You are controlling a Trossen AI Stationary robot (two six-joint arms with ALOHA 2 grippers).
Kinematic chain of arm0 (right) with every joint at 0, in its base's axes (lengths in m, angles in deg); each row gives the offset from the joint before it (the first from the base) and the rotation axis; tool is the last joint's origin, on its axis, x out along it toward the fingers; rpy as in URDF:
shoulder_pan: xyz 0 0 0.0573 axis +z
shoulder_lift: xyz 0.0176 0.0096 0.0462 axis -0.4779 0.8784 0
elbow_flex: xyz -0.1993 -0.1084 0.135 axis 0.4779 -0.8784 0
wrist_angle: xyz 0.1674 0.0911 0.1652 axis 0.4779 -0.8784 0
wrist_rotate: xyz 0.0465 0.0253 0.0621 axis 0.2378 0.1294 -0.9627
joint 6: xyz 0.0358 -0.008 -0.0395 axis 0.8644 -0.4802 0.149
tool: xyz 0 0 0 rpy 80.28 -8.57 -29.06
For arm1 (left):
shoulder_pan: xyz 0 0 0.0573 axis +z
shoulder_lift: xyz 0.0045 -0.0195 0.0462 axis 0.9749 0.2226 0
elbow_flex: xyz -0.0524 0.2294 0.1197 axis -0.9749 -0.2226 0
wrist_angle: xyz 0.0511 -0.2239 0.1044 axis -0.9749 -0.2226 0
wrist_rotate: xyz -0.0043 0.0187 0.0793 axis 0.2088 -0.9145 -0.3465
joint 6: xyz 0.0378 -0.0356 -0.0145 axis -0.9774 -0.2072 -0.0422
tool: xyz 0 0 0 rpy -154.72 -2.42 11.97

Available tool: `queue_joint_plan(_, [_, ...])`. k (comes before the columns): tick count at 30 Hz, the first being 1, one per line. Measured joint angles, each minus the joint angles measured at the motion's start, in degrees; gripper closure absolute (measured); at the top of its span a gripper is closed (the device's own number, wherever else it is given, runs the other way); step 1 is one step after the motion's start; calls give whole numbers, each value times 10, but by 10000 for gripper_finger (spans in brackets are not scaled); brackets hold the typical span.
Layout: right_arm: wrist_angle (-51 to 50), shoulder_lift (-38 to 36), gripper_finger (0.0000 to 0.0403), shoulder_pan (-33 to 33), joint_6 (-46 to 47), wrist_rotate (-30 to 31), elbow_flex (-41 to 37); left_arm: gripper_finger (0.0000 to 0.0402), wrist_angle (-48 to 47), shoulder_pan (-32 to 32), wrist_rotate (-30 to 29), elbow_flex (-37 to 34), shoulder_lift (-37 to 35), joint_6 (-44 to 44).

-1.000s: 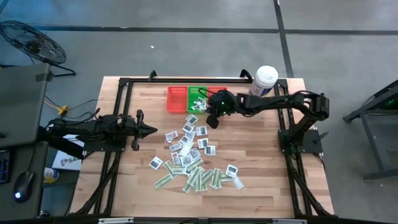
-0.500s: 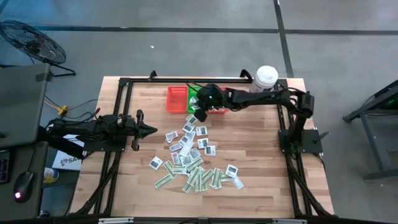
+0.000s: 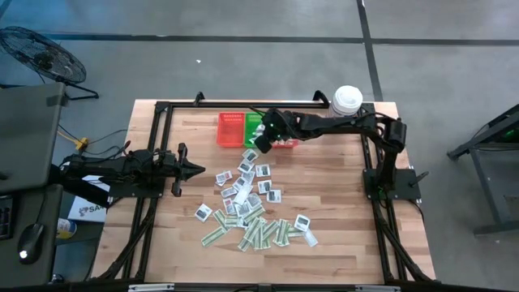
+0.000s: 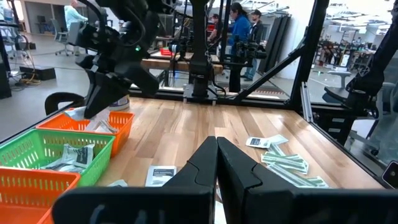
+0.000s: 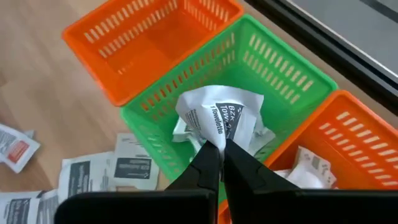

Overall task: Pick & Place First Aid Supplies
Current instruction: Put the towelette pack into the green bin

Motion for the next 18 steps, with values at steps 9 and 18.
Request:
queue_joint_plan(9, [1,2,403,0,15,8,0,400,0,0,0,0,0,0])
queue_joint_plan(18, [2,15,403,-2,29,0,0,400,0,0,1,0,0,0])
